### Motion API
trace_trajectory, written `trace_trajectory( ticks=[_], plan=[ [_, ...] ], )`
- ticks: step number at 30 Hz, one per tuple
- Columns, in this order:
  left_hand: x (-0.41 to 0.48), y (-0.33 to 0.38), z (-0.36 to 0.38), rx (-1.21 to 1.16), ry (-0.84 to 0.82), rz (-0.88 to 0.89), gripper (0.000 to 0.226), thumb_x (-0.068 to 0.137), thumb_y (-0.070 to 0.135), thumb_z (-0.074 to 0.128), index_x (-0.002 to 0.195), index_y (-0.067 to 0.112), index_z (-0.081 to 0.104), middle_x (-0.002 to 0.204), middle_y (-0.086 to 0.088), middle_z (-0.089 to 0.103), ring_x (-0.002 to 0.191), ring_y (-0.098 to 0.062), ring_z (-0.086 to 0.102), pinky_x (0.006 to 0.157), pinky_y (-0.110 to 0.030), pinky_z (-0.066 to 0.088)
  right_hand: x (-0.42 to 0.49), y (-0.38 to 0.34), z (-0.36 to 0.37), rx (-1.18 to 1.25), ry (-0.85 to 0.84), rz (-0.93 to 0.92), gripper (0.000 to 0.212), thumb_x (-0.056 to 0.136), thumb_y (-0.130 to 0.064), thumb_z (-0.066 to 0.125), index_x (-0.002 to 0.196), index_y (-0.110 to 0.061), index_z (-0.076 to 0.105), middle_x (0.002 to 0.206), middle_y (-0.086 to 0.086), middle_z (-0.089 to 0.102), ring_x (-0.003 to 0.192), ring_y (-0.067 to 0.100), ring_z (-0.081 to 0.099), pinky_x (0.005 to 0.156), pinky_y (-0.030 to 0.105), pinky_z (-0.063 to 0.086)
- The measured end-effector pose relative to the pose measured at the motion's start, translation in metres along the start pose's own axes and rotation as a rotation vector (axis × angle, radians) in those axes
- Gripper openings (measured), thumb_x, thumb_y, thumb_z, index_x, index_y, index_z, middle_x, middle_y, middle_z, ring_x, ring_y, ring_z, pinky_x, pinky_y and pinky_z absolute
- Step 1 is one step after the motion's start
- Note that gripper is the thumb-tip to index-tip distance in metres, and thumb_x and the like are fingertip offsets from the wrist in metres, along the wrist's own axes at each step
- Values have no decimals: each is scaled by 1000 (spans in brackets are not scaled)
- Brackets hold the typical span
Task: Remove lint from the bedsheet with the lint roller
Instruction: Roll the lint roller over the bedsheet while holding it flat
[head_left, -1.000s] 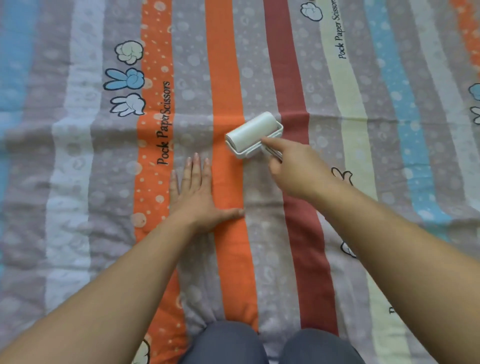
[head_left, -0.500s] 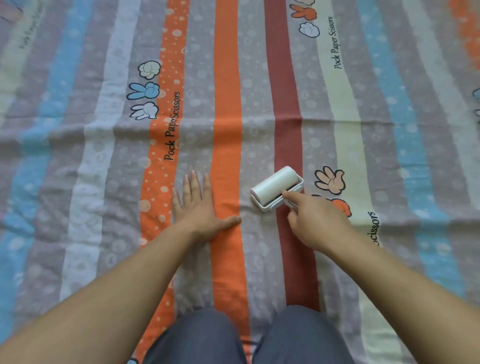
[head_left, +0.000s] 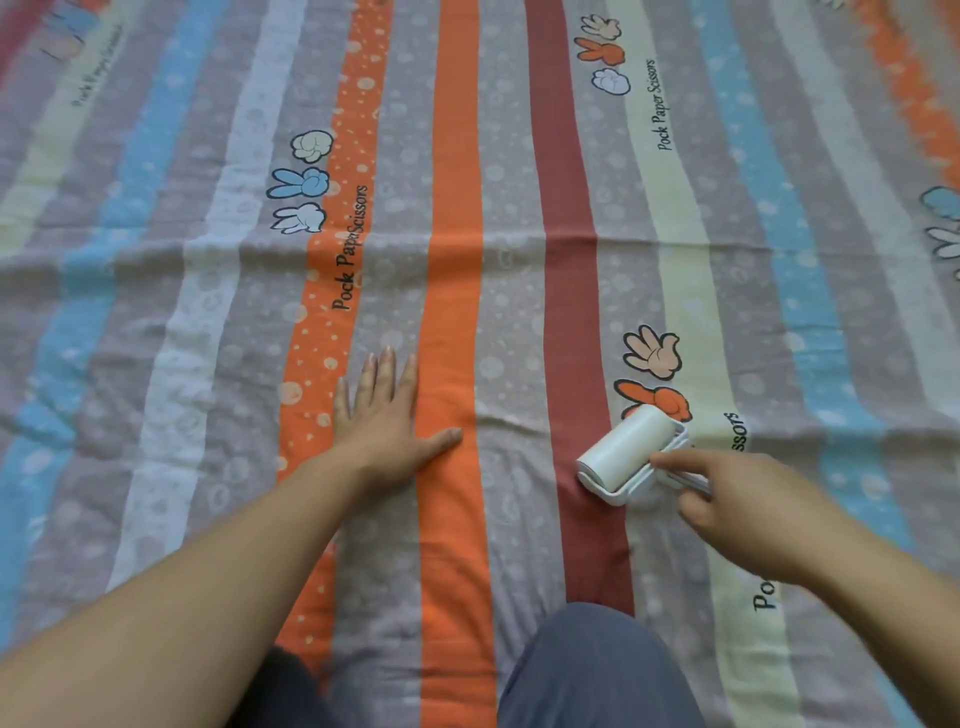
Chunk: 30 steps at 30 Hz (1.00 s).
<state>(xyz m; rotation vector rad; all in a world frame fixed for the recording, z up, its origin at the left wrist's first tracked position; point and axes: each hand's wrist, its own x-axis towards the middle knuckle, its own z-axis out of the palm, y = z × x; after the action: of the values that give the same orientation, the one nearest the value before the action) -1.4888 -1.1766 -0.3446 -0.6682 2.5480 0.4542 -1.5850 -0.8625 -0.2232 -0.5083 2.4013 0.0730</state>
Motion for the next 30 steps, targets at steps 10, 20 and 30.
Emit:
trace_trajectory(
  ticks=[10,20,30],
  plan=[
    [9,-33,-10,24,74,-154,154,43,110,36,157,26,-24,162,-4,-37,146,-29,-38,117,-60,-22,90,-131,-38,275,336,-270,38,96,-24,44,131,-35,53,125,3,62,104,28,59,86,39,50],
    [19,-45,-7,-40,-29,-113,162,39,103,53,149,28,-39,153,-3,-50,138,-28,-50,113,-62,-25,149,-180,7,197,268,-251,39,88,-18,45,125,-26,52,122,11,61,108,36,57,85,41,49],
    [16,-51,-12,-148,-36,-53,103,89,81,34,155,33,-28,155,2,-47,139,-23,-48,114,-58,-26,47,-98,21,78,148,-151,52,90,-27,47,138,-45,46,125,0,63,108,25,58,77,35,49]
  ],
)
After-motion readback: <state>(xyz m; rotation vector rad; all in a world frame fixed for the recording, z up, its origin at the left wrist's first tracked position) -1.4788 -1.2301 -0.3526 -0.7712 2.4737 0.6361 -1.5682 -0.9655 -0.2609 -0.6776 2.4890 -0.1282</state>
